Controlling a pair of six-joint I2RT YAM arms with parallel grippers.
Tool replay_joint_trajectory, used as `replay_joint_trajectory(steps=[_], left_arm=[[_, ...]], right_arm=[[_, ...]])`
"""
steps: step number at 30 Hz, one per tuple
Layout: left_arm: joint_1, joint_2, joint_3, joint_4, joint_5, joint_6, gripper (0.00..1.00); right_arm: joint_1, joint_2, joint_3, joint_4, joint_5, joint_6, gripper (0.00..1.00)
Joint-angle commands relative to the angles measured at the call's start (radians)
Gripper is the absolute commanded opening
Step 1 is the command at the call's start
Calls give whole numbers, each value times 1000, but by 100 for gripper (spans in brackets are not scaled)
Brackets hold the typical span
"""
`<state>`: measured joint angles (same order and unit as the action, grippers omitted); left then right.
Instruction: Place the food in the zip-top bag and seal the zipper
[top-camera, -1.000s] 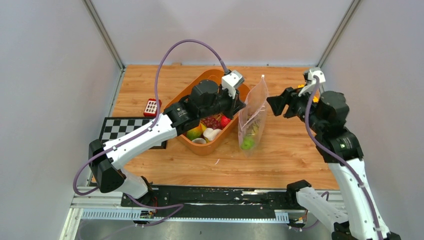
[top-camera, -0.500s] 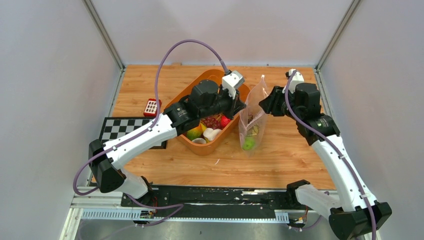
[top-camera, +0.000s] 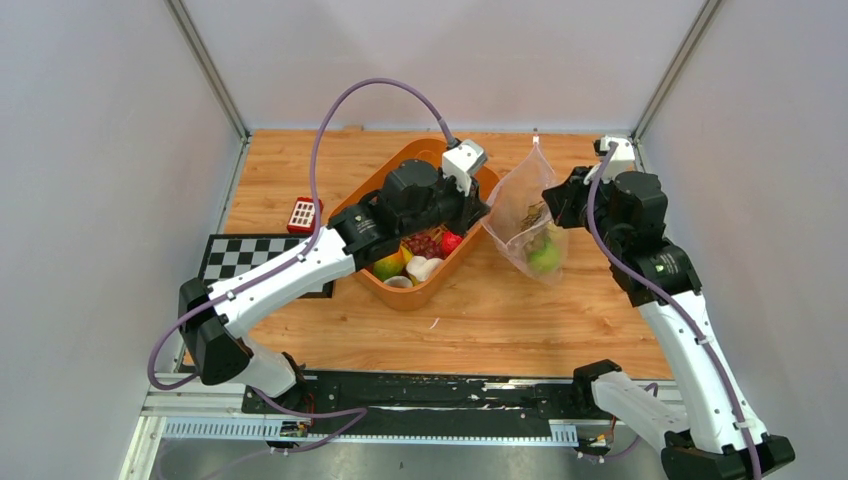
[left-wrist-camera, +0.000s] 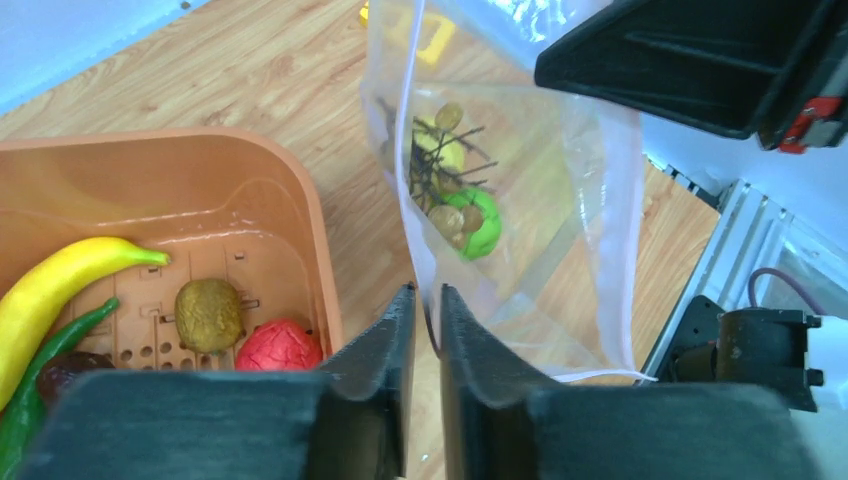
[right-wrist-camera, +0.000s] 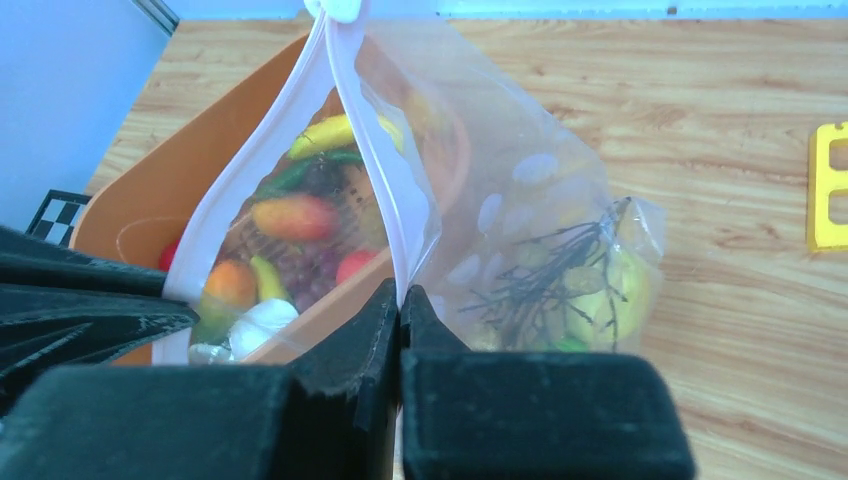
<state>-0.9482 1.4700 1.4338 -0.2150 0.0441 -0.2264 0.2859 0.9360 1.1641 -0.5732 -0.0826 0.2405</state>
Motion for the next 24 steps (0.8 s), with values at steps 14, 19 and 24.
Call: replay_joint_trajectory(steps=[14,19,24], left_arm=[[136,-81,-187,121,101,-68,92],[172,-126,-220,118,144,-23,100],[233,-130,-222,81,216,-7,100]], right_arm=[[1,15,-135,139,-28,45,0],[1,29,-136,154,-33,49,0],[0,37,-142,164,-54,59,0]])
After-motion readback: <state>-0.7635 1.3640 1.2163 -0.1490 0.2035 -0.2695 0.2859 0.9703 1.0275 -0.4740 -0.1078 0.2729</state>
